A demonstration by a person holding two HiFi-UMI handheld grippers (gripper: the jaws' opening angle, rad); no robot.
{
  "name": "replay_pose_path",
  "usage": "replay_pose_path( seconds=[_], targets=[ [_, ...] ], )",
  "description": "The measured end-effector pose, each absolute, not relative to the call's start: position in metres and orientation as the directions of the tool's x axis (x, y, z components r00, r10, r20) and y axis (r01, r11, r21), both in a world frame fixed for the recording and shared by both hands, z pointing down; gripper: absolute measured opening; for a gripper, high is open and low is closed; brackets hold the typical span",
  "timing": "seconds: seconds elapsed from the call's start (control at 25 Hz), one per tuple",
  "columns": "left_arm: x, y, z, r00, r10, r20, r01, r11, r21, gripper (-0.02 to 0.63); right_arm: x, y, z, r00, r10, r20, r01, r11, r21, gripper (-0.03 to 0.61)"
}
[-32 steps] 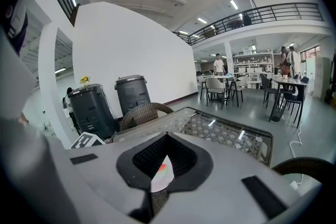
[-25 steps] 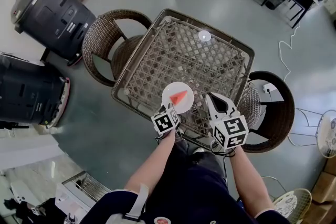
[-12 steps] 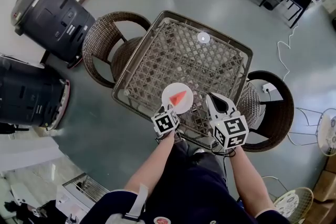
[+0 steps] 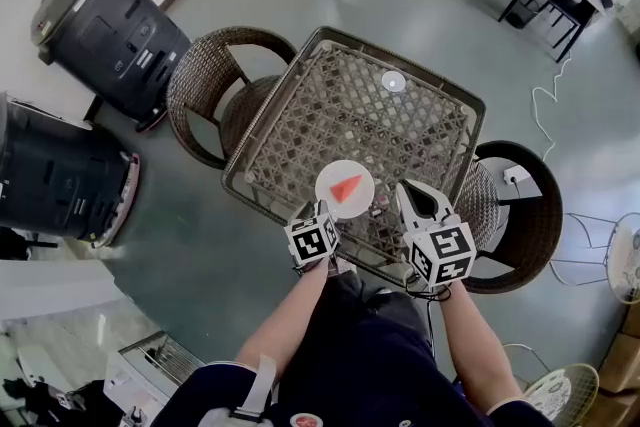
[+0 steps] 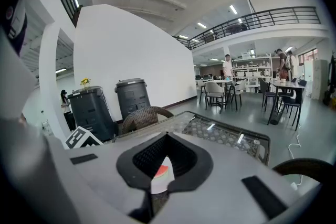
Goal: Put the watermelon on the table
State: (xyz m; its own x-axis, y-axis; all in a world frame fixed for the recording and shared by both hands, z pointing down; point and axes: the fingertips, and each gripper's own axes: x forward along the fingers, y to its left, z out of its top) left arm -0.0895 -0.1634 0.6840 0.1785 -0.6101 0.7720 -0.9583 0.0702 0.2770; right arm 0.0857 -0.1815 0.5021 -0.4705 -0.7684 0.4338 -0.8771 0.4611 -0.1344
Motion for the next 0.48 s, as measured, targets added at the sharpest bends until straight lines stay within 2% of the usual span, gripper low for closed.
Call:
replay_pose_path(
  seconds=[0.24, 0.48],
  targets=[
    [-0.078, -0.176, 0.618, 0.300, -0.728, 0.616, -0.947, -0.150, 0.284, 0.110, 0.082, -0.179, 0.496, -0.478, -0.777, 0.410, -0.875, 0.462, -0.144, 0.003],
    [-0.065, -0.184, 0.554, 0.376, -0.796, 0.474, -0.926, -0.307, 0.219, 0.107, 0.074, -0.177, 0.487, -0.494, -0.785, 0.374, -0.867, 0.474, -0.152, 0.003]
  ],
)
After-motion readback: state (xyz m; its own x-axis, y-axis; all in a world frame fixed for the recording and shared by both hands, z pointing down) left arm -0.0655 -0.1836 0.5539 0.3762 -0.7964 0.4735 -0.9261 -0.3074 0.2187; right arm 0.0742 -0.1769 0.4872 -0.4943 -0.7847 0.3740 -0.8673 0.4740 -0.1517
